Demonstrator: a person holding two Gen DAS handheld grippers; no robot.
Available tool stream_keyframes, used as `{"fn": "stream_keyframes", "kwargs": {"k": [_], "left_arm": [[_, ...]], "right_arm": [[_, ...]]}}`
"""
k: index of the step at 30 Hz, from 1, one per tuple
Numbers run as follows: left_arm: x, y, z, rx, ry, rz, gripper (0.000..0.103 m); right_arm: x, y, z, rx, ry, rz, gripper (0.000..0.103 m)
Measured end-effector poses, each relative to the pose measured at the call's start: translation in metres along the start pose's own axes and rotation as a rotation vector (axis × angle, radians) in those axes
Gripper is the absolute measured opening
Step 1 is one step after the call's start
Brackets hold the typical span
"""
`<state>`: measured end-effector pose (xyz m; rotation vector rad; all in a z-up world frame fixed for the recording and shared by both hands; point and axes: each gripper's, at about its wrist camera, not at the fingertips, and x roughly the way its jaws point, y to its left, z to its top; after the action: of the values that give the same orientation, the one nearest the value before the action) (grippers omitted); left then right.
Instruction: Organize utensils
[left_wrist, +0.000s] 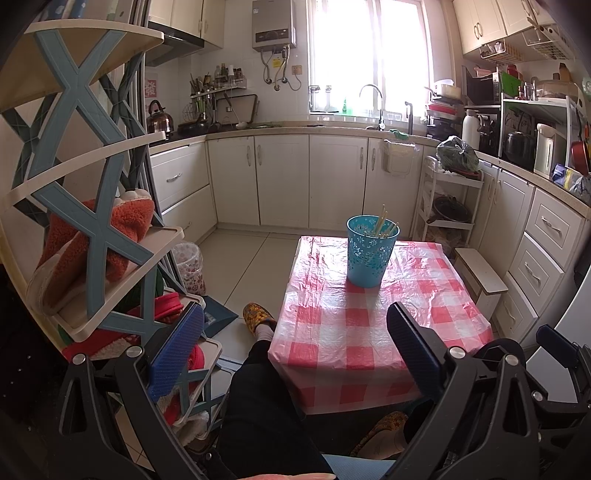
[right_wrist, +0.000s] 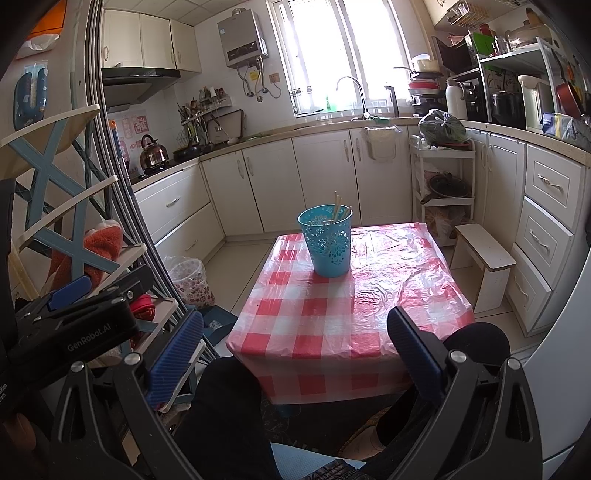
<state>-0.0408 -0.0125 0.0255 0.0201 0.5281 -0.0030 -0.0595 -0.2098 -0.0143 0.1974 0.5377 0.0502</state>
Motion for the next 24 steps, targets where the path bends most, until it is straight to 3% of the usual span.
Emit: {"fn": "stream_keyframes", "kwargs": {"k": [24], "left_arm": [[-0.0032,0.0008,-0.0026,0.003,-0.002,-0.001,0.095]], "right_arm": [[-0.0002,0.0015,-0.0011,0.000,0.000,0.001,0.096]]}}
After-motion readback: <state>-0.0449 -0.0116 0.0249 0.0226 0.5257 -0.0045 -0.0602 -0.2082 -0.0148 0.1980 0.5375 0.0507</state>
